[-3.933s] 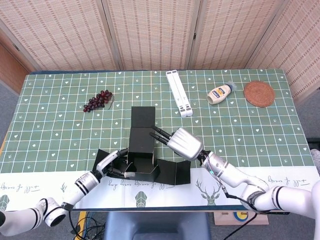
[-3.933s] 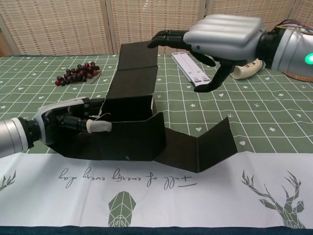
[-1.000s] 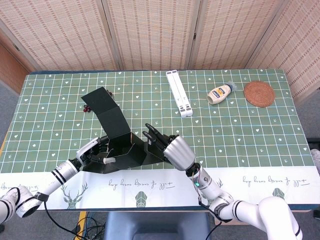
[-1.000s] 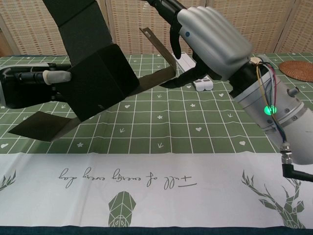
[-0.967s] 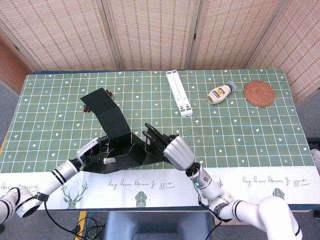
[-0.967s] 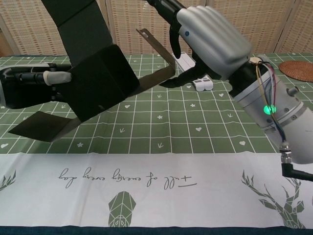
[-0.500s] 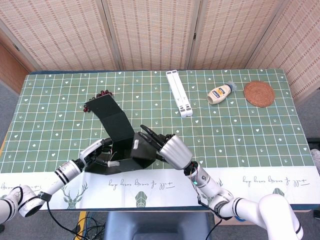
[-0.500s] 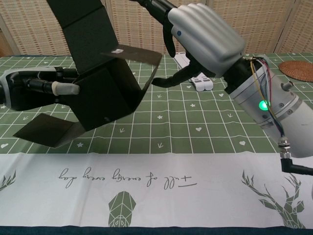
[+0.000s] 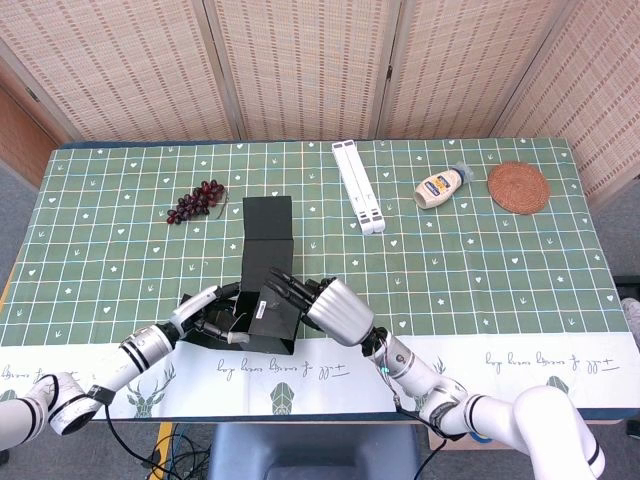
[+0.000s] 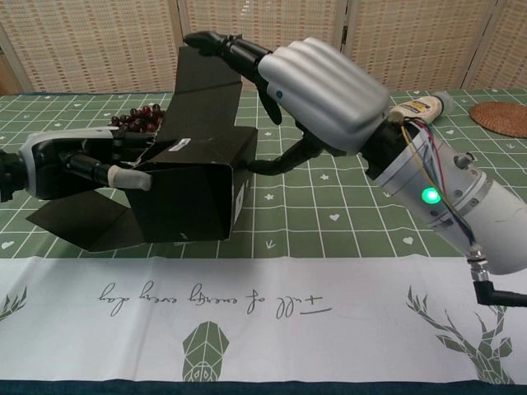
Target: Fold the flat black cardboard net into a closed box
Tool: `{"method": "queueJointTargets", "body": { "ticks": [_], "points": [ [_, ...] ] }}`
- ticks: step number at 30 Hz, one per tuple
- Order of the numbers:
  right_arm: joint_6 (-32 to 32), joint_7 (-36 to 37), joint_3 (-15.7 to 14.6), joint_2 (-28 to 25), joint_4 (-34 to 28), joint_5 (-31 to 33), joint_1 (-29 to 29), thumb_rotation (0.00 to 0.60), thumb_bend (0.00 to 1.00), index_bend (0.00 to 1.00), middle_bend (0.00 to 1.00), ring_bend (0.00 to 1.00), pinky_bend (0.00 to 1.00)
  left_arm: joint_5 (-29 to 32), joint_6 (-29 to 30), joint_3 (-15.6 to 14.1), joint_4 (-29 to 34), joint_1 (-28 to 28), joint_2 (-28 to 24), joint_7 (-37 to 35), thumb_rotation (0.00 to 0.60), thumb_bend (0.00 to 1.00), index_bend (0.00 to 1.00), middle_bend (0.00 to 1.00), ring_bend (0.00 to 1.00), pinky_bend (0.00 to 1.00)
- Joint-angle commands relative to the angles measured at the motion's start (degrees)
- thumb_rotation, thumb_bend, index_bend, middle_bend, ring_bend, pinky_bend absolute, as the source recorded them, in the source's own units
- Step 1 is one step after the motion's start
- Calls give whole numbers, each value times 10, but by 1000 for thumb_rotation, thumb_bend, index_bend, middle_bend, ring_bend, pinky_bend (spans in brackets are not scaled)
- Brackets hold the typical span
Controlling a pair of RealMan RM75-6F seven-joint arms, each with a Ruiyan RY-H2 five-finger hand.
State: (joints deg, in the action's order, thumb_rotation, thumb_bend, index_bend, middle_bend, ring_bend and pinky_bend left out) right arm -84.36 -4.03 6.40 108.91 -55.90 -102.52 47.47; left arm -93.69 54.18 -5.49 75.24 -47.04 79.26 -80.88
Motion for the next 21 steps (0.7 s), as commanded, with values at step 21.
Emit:
{"method": "queueJointTargets", "body": {
  "ticks": [21],
  "points": [
    [55, 19, -63, 47, 106, -32, 19, 600, 194, 84, 225, 678, 956, 31, -1, 19, -47, 25, 83, 163, 600, 120, 211, 283, 552, 503]
  ]
}}
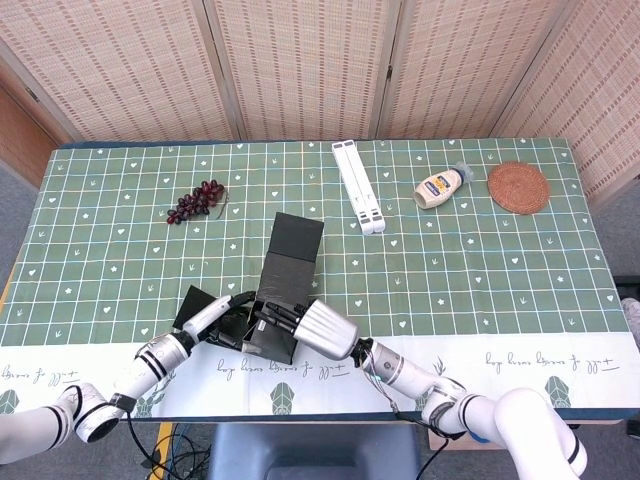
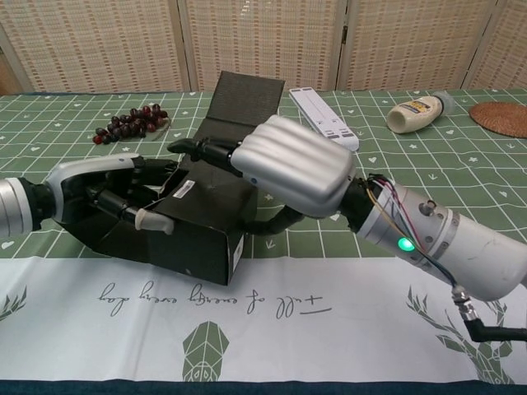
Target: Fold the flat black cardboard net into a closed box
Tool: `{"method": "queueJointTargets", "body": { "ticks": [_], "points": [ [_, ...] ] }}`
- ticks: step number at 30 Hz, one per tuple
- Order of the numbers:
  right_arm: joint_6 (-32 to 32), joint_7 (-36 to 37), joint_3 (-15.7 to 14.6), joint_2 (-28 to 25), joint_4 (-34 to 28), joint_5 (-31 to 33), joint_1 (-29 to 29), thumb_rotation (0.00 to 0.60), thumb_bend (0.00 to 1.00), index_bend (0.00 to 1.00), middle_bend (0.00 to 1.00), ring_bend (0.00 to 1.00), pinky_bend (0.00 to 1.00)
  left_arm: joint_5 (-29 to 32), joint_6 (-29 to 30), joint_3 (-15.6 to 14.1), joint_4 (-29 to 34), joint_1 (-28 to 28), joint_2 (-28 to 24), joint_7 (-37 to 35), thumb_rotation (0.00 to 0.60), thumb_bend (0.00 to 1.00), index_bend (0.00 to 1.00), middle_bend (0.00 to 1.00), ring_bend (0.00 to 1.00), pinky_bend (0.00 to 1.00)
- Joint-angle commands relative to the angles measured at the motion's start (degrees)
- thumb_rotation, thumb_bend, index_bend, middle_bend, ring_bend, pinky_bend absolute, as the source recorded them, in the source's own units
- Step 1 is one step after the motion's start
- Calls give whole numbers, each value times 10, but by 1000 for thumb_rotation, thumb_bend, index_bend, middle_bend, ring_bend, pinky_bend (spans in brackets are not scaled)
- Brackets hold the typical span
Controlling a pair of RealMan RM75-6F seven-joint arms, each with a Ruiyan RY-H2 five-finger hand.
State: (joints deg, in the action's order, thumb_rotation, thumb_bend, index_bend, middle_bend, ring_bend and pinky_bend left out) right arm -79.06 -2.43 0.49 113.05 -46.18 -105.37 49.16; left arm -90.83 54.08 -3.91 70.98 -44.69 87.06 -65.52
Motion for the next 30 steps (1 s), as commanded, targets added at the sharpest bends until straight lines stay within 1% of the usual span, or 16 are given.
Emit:
{"method": "queueJointTargets", "body": {
  "ticks": [1, 8, 13, 17, 24, 30],
  "points": [
    [3, 6, -6, 8, 13, -4, 3, 600, 194, 91, 229, 679, 956, 4, -1, 4, -5, 2, 7, 14, 600, 120, 207, 281, 553, 503],
    [13, 11, -15, 12, 24, -5, 7, 600, 208, 119, 251, 686, 956, 5, -12, 4, -10, 1, 14, 21, 600, 120, 179, 246, 550, 503],
    [22, 12, -21, 7, 21, -7, 11, 600, 223, 132, 259, 686, 956, 5, -14, 5, -12, 1, 16, 23, 600, 120, 171, 230, 538, 503],
    [30, 9, -23, -1, 10, -8, 15, 600, 253, 157, 278, 686, 956, 4, -17, 5, -11, 0, 15, 23, 600, 120, 170, 220, 537, 503],
    [53, -5, -27, -17, -16, -8, 24, 600, 278, 176, 286, 689, 956, 5, -21, 6, -10, -1, 17, 25, 600, 120, 174, 220, 537, 503],
    [75, -19, -27, -32, -42, -5, 31, 600, 333, 211, 307, 692, 956, 7, -23, 7, -9, 1, 17, 25, 600, 120, 183, 220, 537, 503]
  ]
}}
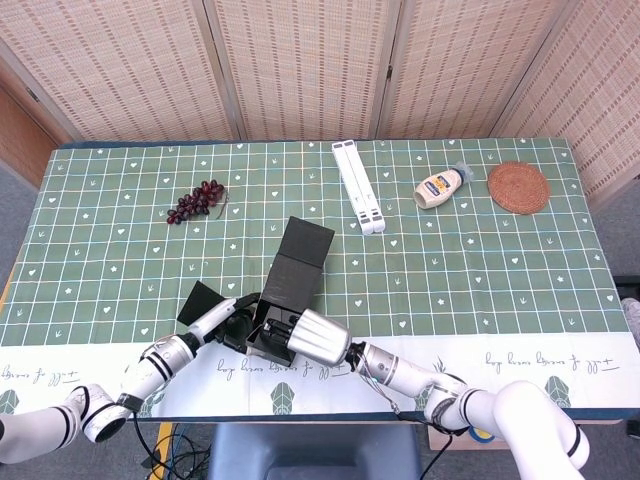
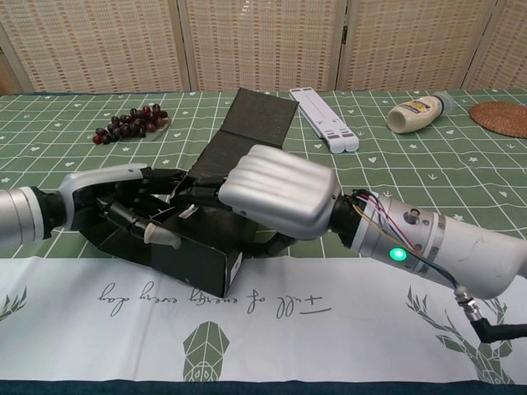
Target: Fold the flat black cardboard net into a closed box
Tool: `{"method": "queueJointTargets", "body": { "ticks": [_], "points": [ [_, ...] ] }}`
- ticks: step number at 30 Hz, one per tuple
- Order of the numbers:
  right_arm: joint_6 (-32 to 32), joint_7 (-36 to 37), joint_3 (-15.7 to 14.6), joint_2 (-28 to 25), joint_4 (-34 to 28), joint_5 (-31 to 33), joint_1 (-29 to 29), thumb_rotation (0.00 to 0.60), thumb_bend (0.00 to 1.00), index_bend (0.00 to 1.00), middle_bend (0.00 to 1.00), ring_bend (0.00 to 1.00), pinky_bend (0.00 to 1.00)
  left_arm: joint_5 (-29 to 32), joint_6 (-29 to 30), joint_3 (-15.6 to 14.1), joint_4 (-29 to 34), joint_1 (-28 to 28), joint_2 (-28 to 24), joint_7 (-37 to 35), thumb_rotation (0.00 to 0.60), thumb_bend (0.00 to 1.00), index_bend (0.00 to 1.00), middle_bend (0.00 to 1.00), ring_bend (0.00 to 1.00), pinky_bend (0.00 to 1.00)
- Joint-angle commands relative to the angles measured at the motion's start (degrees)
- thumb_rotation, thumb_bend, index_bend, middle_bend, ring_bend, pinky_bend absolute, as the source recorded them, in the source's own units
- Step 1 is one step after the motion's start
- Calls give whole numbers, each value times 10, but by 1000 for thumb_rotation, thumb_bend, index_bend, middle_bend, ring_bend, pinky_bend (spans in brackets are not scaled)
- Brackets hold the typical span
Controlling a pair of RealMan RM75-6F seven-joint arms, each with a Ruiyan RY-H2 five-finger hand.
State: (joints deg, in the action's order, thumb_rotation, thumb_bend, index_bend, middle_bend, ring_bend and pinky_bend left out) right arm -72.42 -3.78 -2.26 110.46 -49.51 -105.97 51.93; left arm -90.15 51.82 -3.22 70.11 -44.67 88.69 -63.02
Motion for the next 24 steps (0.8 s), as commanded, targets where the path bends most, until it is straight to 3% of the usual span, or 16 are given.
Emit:
{"method": "queueJointTargets", "body": {
  "ticks": [1, 24],
  "points": [
    [12, -8, 0, -9, -12, 2, 5, 600, 342, 215, 311, 694, 956, 1, 0, 1, 0, 1, 1, 0, 600, 120, 184, 220, 537, 503],
    [107, -41, -11, -96, -112, -10, 57, 600, 441, 396, 414, 728, 956, -6, 1, 0, 17, 2, -9, -26, 600, 120, 182, 220, 534, 503]
  ]
}}
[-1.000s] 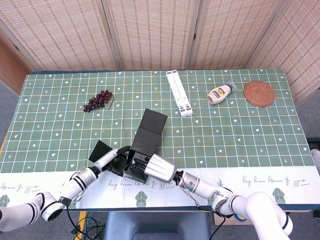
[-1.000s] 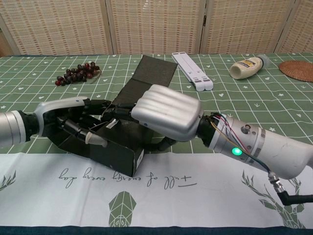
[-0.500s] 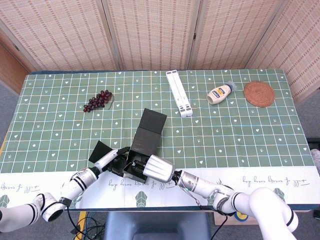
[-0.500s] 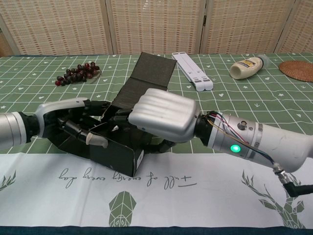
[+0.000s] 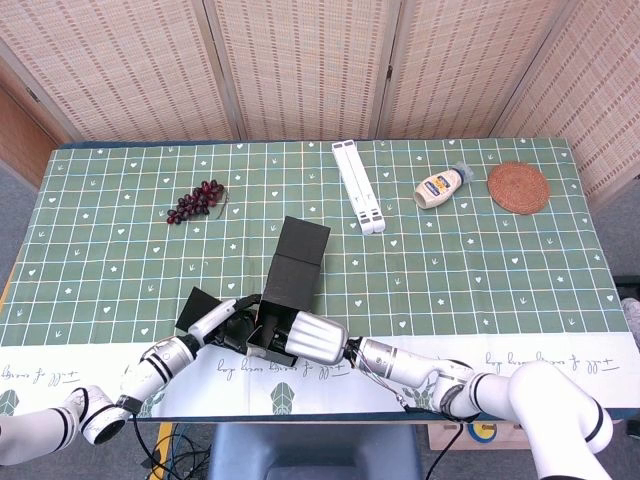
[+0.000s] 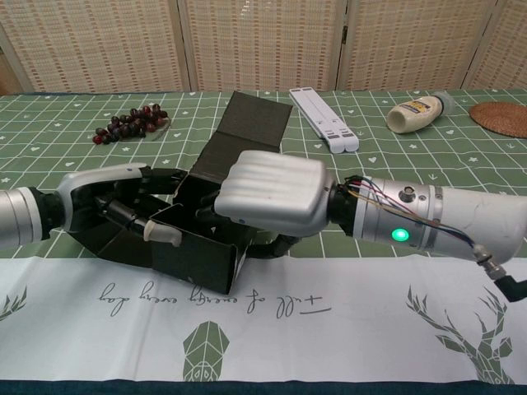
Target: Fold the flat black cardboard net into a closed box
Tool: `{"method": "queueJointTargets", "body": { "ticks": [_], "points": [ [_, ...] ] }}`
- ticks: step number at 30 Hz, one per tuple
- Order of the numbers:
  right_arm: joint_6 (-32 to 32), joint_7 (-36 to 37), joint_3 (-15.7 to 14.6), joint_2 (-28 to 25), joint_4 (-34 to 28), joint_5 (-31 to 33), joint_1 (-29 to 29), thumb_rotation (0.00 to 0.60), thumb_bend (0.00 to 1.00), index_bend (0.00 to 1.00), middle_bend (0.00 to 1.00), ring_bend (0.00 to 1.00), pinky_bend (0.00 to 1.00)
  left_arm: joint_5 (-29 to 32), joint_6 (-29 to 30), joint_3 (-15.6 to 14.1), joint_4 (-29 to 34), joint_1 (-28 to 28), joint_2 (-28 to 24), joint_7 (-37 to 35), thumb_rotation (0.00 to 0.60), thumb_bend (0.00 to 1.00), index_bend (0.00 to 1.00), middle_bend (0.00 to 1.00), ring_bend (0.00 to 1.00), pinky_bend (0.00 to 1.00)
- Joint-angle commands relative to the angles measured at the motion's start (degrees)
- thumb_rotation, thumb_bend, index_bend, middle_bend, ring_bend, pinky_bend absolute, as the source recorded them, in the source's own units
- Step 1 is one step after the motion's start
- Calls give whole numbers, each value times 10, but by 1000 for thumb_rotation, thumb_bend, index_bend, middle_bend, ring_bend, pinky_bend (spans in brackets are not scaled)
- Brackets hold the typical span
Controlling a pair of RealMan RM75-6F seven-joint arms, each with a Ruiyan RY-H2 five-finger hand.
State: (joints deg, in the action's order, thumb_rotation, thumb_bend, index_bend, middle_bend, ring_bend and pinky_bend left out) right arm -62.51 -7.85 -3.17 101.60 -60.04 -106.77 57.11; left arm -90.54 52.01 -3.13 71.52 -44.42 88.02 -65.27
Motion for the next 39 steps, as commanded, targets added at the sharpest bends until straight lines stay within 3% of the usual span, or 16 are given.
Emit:
{"method": "queueJointTargets", "body": {
  "ticks": [1, 11, 22, 25, 28, 31, 37, 39],
  "points": [
    [11, -1, -3, -11, -9, -2, 7, 600, 442, 397, 416, 728, 956, -3, -1, -2, 4, -2, -3, -6, 600, 120, 175, 220, 534, 503],
    [29, 0, -6, -24, -19, -2, 16, 600, 448, 443, 471, 741, 964, -18, 0, -11, 11, -7, -9, -4, 600, 120, 122, 210, 518, 503],
    [20, 7, -8, -23, -9, -10, 20, 600, 503, 680, 667, 765, 973, -14, 6, -10, 9, -4, -4, 5, 600, 121, 127, 207, 514, 501],
    [17, 6, -8, -24, -9, -9, 19, 600, 506, 692, 678, 766, 973, -12, 6, -9, 7, -4, -3, 7, 600, 121, 129, 207, 514, 501],
    [18, 2, -7, -28, -13, -6, 17, 600, 500, 681, 615, 766, 973, -10, 5, -8, 7, -3, -1, 11, 600, 120, 130, 207, 514, 501],
    [19, -6, -6, -33, -18, -3, 14, 600, 457, 575, 502, 766, 973, -6, 4, -7, 7, -2, 1, 20, 600, 120, 130, 207, 514, 501],
    [28, -52, 5, -49, -43, 22, -2, 600, 320, 113, 218, 730, 973, 3, 8, -1, 15, 3, 1, 50, 600, 120, 65, 121, 514, 497],
    [27, -65, 11, -54, -53, 33, -10, 600, 284, 30, 148, 713, 973, 7, 7, 1, 21, 4, 0, 61, 600, 120, 29, 78, 514, 489]
  ]
}}
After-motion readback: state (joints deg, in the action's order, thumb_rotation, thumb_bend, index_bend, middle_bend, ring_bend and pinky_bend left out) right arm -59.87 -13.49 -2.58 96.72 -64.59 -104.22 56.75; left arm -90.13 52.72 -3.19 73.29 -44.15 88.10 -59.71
